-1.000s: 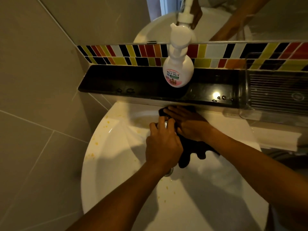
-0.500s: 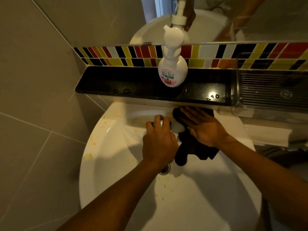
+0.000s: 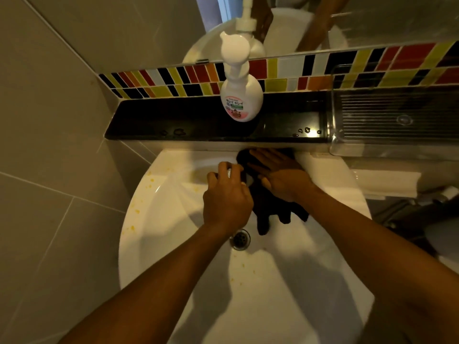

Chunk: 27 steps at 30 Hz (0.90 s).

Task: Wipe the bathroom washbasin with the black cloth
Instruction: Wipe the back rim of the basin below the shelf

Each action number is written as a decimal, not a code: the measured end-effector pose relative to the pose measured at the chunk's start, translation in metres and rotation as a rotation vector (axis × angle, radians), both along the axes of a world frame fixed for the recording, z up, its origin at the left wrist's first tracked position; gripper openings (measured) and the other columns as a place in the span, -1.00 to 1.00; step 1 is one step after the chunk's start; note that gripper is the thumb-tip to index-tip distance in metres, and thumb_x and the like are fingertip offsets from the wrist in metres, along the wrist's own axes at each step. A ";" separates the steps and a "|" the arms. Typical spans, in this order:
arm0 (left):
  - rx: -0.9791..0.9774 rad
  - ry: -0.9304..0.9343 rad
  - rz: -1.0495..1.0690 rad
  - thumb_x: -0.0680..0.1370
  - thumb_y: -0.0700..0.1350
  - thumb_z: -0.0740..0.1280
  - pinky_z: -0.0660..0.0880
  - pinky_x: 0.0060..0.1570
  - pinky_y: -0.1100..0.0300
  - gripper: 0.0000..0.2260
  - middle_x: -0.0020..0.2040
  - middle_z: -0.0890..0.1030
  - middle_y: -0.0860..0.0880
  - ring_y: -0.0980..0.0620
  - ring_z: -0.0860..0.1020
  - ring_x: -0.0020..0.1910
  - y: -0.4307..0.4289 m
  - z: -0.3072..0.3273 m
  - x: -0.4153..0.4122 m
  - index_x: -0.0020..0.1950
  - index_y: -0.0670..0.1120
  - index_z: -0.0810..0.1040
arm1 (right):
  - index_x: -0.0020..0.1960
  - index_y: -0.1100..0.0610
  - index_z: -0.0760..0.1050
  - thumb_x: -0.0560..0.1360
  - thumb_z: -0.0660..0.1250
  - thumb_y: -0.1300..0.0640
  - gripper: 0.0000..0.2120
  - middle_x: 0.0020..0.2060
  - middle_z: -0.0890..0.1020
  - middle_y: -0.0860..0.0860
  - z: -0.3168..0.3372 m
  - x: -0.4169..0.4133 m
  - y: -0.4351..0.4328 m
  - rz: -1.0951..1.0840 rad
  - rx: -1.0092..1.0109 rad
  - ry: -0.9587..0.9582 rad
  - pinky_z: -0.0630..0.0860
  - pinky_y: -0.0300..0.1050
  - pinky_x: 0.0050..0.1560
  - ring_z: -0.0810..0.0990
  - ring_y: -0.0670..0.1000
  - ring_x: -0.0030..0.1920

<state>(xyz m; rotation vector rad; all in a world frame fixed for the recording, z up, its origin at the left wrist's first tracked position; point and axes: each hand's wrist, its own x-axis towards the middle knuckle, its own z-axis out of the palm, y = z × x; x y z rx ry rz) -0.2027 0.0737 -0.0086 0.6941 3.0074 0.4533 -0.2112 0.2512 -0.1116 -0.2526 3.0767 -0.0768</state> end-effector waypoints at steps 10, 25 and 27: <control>0.035 -0.023 -0.017 0.57 -0.08 0.18 0.42 -0.12 0.17 -0.72 0.31 0.36 -0.10 -0.14 0.41 0.13 -0.003 0.000 0.000 0.27 -0.08 0.39 | 0.52 -0.13 0.07 0.60 -0.03 -0.09 -0.51 0.56 0.03 0.06 0.006 0.109 0.037 -0.392 -0.073 -0.023 -0.14 0.07 0.52 -0.03 0.11 0.55; -0.054 0.159 -0.275 0.54 0.12 0.15 -0.10 0.47 -0.27 -0.40 0.53 0.17 -0.20 -0.24 0.00 0.54 -0.013 0.010 0.024 0.51 -0.07 0.13 | 0.49 -0.04 0.21 0.56 -0.10 -0.11 -0.47 0.55 0.06 0.06 0.009 0.244 -0.028 -0.758 -0.279 -0.035 -0.16 0.08 0.51 -0.10 0.08 0.55; 0.015 0.220 -0.415 0.52 0.08 0.20 -0.01 0.47 -0.26 -0.45 0.50 0.25 -0.18 -0.21 0.06 0.53 -0.017 0.005 0.054 0.47 -0.08 0.22 | 0.46 0.00 0.28 0.55 -0.16 -0.14 -0.44 0.53 0.16 0.05 0.009 0.266 -0.046 -0.801 -0.353 0.031 -0.03 0.14 0.52 -0.06 0.03 0.53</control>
